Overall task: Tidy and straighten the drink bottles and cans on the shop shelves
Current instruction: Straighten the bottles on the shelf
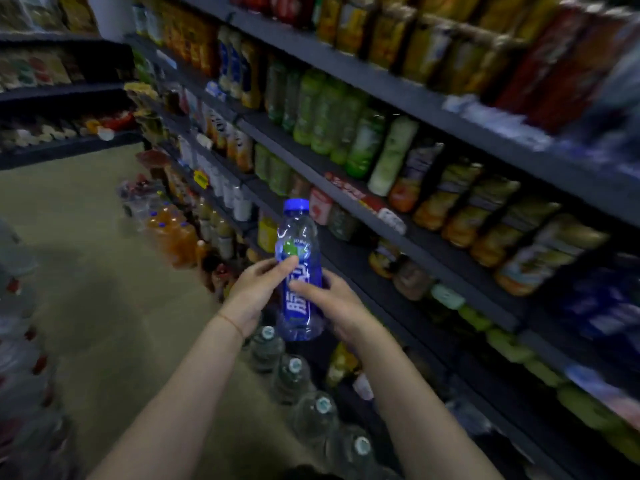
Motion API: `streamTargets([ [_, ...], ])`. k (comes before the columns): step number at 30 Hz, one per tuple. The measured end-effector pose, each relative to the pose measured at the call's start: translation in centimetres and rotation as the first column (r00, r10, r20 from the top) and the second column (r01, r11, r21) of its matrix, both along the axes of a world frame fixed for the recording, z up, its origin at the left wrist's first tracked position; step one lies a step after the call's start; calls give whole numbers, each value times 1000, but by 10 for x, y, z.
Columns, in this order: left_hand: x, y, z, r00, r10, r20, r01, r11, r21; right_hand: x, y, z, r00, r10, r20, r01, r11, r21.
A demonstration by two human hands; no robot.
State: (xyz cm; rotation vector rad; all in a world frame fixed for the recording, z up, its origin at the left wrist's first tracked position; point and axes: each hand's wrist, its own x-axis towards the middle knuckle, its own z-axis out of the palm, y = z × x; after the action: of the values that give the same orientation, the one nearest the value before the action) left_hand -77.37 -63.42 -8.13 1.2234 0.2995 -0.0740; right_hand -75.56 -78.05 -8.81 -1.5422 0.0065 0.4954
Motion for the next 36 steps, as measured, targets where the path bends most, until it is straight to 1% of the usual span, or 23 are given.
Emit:
streamTargets([
  [3,-41,-68,17,991,-115,74,116,993,-16,-42,-74,14,996,-8,84,15,997,-81],
  [5,-55,-93,20,985,-135,112,137,991,-8,-61,-103,21,990,-18,139,33,994,-103],
  [7,-79,-142,22,976,-164,145,166,986,1,-90,-150,26,977,-61,202,83,991,-102],
  [10,-115,-239,25,954,-231,193,230,973,26,-132,-244,27,934,-152,323,206,968,-141],
  [12,-138,-314,23,929,-287,234,276,958,79,-162,-320,28,897,-203,391,288,943,-169],
  [16,-199,-471,21,869,-345,355,303,938,171,-234,-475,31,809,-314,497,433,890,-144],
  [19,-243,-573,20,829,-361,426,303,932,199,-287,-577,37,751,-371,546,514,848,-131],
  [22,-274,-652,29,820,-373,435,290,925,245,-328,-650,49,711,-436,551,579,808,-107],
  [25,-293,-709,42,871,-317,376,219,934,282,-342,-698,56,659,-505,558,654,751,-92],
  [27,-296,-735,46,908,-273,318,180,939,294,-340,-717,61,654,-519,551,680,722,-127],
  [31,-287,-763,46,941,-276,197,174,891,420,-325,-739,60,708,-468,530,648,728,-223],
  [36,-276,-771,45,949,-281,142,178,851,494,-297,-739,51,755,-388,528,612,706,-356],
])
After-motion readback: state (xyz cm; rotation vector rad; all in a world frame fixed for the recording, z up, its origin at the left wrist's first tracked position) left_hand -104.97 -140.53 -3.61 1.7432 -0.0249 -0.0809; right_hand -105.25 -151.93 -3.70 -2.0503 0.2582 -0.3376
